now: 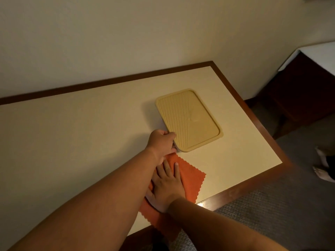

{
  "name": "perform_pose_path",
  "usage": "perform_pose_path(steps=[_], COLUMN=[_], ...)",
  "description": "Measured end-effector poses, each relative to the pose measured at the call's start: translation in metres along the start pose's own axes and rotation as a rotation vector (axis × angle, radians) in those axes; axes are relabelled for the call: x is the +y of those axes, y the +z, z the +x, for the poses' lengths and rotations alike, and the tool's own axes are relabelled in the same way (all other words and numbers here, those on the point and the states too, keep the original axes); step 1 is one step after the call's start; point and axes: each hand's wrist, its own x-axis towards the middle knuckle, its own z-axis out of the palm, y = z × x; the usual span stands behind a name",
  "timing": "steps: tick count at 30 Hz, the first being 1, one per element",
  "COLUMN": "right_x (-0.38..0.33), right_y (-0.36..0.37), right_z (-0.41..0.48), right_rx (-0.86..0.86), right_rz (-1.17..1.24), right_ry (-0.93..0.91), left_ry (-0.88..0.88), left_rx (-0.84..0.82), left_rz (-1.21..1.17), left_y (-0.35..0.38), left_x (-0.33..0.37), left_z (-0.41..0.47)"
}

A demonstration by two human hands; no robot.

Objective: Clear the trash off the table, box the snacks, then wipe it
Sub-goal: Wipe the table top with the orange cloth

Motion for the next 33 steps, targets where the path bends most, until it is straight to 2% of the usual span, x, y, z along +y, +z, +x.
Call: perform_pose_path(steps=[9,16,26,33], right_x=[-0.001,-0.008,-0.113,-0.168], right_y=[-0.003,-0.006,0.008,0.014], right_z=[-0.001,0.000,0.052,0.088], right_rx=[-0.020,-0.048,-0.037,-0.039], right_rz=[-0.018,-0.084,-0.117,-0.147], right_ry=[0.008,0.021,-0.107,-0.138], left_ry=[0.099,0.164,0.243,0.241], left_rx=[0.077,0.301,0.623,0.731], left_rz=[-0.175,-0.267,-0.513,-0.657], left_y=[-0.045,-0.144,-0.316,-0.397], left_x=[0.004,0.019,0.057,0.086], left_z=[-0.018,-0.043,-0.062,-0.045])
